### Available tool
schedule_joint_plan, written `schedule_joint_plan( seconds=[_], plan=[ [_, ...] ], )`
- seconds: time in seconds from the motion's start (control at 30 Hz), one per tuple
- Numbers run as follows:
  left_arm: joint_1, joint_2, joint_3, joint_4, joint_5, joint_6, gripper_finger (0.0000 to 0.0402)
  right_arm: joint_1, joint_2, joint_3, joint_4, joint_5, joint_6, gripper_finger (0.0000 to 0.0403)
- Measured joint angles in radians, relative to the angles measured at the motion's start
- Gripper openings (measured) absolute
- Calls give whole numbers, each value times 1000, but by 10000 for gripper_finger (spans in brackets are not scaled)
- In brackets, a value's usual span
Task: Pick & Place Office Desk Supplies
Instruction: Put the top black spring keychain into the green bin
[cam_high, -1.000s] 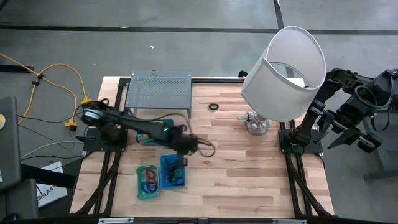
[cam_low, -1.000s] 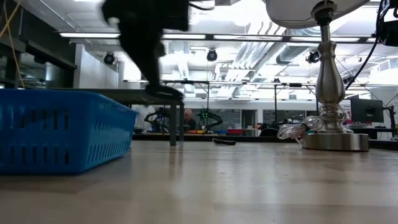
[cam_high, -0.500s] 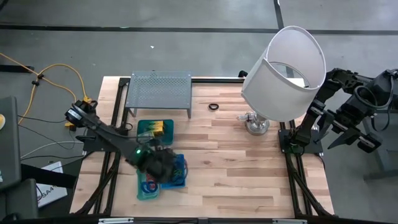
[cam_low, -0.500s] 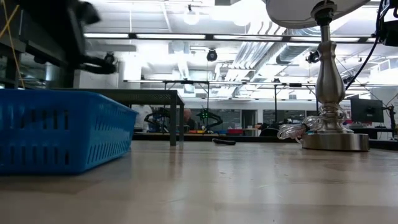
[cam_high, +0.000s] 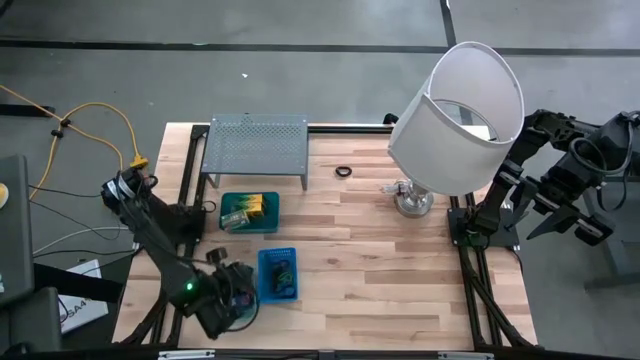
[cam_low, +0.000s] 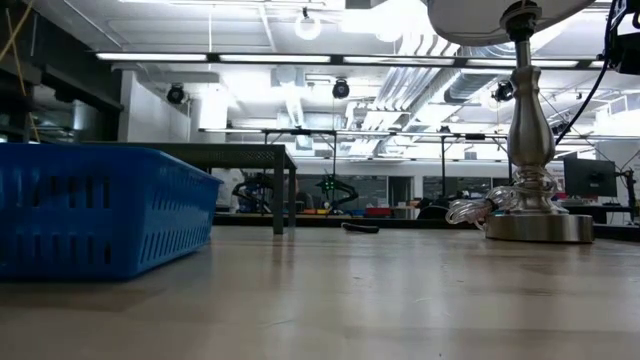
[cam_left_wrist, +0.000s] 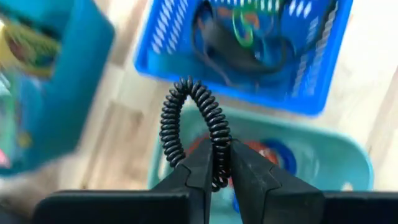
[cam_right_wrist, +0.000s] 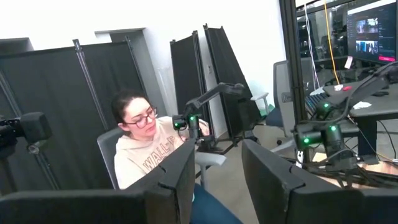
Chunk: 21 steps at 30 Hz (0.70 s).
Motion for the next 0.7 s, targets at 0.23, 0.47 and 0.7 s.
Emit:
schedule_joint_plan(
  seconds=[0.23,0.47,0.7],
  plan=[
    [-46,85,-12,6,45,-100,41,0,0,0,0,0,0,120],
    [-45,128,-12,17,49,-98,43,0,0,0,0,0,0,120],
    [-39,127,-12,18,51,-123,72,0,0,0,0,0,0,120]
  ],
)
